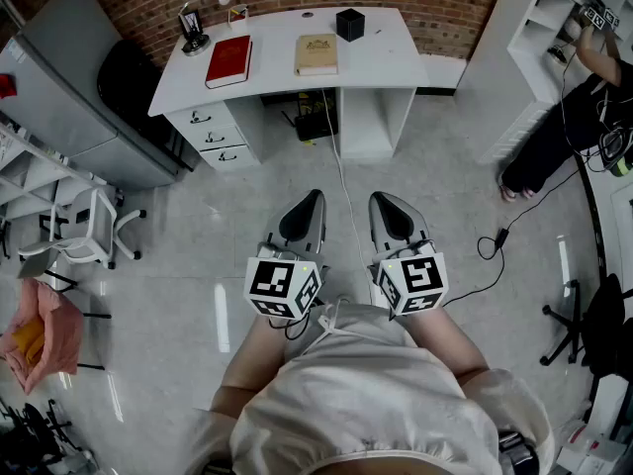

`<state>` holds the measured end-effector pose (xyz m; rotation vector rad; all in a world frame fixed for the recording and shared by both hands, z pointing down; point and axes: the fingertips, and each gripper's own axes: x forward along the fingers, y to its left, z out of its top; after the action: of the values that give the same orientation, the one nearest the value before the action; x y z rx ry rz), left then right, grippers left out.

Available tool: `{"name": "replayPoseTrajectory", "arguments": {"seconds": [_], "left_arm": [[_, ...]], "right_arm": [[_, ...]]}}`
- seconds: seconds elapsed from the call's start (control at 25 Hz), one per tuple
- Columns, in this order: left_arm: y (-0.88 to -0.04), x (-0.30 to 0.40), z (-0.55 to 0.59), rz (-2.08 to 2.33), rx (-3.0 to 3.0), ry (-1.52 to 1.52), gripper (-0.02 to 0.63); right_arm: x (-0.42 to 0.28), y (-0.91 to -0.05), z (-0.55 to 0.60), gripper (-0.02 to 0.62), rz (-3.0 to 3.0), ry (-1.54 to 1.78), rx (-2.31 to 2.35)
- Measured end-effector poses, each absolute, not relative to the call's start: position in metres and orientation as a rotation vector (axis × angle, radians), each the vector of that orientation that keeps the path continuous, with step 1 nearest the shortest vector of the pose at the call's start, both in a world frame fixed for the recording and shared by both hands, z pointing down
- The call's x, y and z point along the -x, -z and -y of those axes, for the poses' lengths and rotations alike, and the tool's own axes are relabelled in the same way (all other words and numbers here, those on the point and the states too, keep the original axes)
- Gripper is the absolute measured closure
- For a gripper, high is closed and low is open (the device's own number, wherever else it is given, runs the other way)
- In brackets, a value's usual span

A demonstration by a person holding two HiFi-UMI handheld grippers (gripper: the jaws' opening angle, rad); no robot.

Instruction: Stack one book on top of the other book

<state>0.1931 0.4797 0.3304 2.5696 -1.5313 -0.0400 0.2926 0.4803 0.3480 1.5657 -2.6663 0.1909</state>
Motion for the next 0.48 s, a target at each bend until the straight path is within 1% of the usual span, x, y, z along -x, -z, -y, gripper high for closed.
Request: {"name": "replayPoseTrajectory", "arguments": {"seconds": [0.48], "left_arm": [[-0.342, -0.197, -0.468, 1.510, -2.557, -0.010, 0.586]], "right_arm": [[-0.298, -0.359, -0.467, 0.568, 2.650, -0.263, -1.595]]}}
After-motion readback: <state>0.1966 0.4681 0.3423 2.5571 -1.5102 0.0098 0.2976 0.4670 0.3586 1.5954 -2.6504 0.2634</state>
